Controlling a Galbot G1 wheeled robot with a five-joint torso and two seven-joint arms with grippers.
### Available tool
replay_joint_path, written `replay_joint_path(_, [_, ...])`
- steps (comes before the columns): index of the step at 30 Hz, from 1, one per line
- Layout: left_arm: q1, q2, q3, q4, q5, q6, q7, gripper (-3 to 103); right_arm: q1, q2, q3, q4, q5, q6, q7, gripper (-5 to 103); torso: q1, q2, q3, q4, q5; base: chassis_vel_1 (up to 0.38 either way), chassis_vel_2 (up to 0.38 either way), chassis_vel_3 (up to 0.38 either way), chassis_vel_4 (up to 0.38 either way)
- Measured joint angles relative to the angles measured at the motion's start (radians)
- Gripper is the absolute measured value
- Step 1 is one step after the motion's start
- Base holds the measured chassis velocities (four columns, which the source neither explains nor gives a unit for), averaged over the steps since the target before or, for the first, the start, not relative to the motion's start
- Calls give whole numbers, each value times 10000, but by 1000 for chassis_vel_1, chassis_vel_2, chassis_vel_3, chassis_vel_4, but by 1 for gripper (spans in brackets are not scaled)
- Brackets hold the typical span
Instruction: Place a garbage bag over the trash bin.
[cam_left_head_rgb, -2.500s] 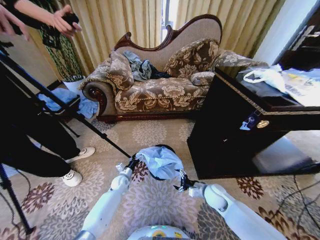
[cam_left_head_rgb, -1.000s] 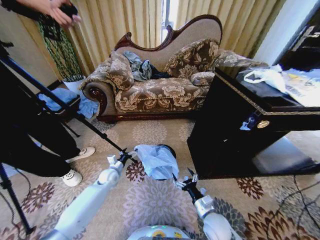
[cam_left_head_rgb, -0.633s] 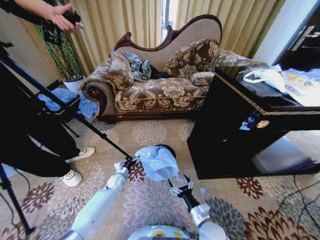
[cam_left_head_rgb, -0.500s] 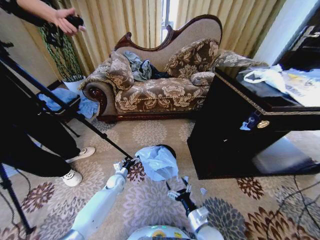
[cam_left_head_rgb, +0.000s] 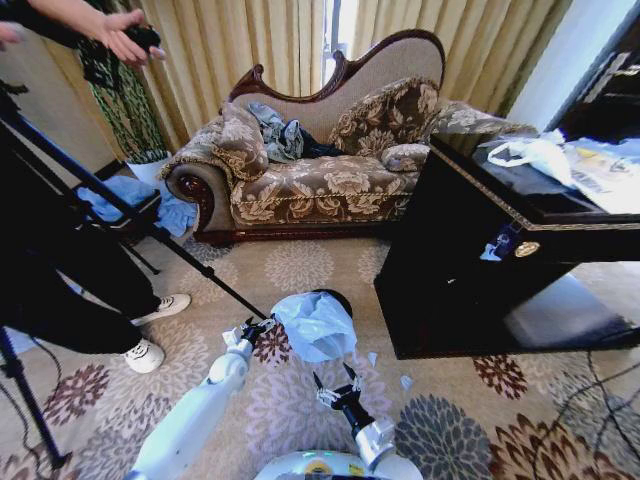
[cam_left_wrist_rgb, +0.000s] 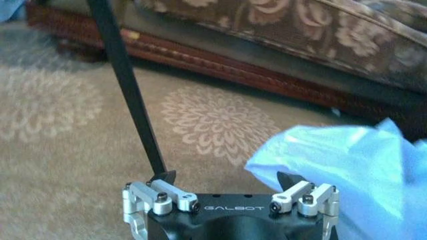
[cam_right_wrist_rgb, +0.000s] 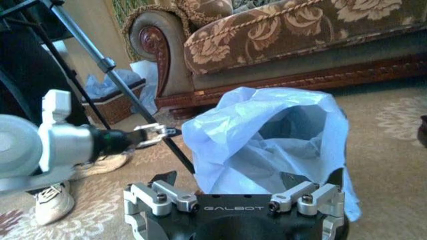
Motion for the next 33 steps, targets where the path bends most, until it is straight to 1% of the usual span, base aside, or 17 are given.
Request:
replay_joint_path(1, [157, 173, 12, -143, 323, -82, 103, 100, 70, 60, -32, -71, 10, 14, -9, 100, 0, 0, 0, 1, -1, 0, 0, 0, 0])
replay_joint_path(2, [157, 173, 12, -143, 323, -82, 103, 100, 70, 60, -32, -71, 10, 14, -9, 100, 0, 0, 0, 1, -1, 0, 0, 0, 0])
replay_joint_path(3, [405, 443, 51, -329, 973, -271, 266, 100, 140, 116, -48, -142, 17, 24, -18, 100, 0, 0, 0, 2, -2, 0, 0, 0, 0])
replay_joint_path(5, [677, 775, 107, -596, 1827, -514, 454, 100, 168, 137, -43, -173, 17, 36, -29, 100, 0, 0, 0, 1, -1, 0, 0, 0, 0])
replay_joint_path(7, [882, 1134, 174, -811, 2907, -902, 707, 100, 144, 146, 8, -177, 11, 52, -34, 100, 0, 0, 0, 1, -2, 0, 0, 0, 0])
replay_joint_path(8, [882, 1134, 174, -811, 2907, -902, 707, 100, 144, 146, 8, -177, 11, 52, -34, 100, 0, 0, 0, 1, -2, 0, 0, 0, 0])
replay_joint_path(10, [903, 1492, 320, -982, 3913, -1263, 904, 100, 77, 163, 88, -179, -13, 105, -52, 100, 0, -1, 0, 1, -1, 0, 0, 0, 0])
replay_joint_path(11, [903, 1492, 320, -982, 3913, -1263, 904, 100, 77, 163, 88, -179, -13, 105, -52, 100, 0, -1, 0, 1, -1, 0, 0, 0, 0])
replay_joint_path(13, [756, 1804, 502, -1130, 4686, -1573, 1085, 100, -16, 182, 185, -177, -42, 150, -93, 100, 0, -2, 0, 0, -3, 0, 0, 0, 0])
replay_joint_path(15, [513, 2175, 699, -1333, 5179, -1764, 1280, 100, -120, 234, 310, -183, -84, 221, -142, 100, 0, -1, 0, -3, -1, 0, 0, 0, 0])
replay_joint_path(16, [513, 2175, 699, -1333, 5179, -1764, 1280, 100, -120, 234, 310, -183, -84, 221, -142, 100, 0, -1, 0, -3, -1, 0, 0, 0, 0])
replay_joint_path(19, [267, 2512, 877, -1436, 5543, -1900, 1451, 100, -195, 293, 420, -217, -120, 283, -190, 100, 0, -1, 0, -2, -1, 0, 0, 0, 0])
replay_joint_path(22, [-262, 2981, 1310, -1411, 6076, -2173, 1802, 100, -306, 415, 603, -251, -150, 373, -230, 100, 0, -2, 0, -2, -1, 0, 0, 0, 0])
replay_joint_path(26, [-487, 3076, 1503, -1300, 6311, -2282, 1950, 100, -370, 456, 700, -256, -161, 421, -258, 100, 0, -1, 0, 0, 0, 0, 0, 0, 0])
replay_joint_path(28, [-797, 3170, 1812, -1105, 6587, -2493, 2153, 102, -467, 505, 854, -265, -163, 476, -310, 100, 0, -1, 0, -1, -2, 0, 0, 0, 0])
replay_joint_path(31, [-1103, 3221, 2137, -943, 6734, -2640, 2265, 100, -503, 520, 934, -295, -164, 528, -339, 100, 0, -1, 0, 1, 1, 0, 0, 0, 0])
replay_joint_path(33, [-1501, 3174, 2499, -638, 6941, -2879, 2373, 98, -537, 543, 1000, -319, -165, 564, -354, 100, 0, -2, 0, 0, 0, 0, 0, 0, 0])
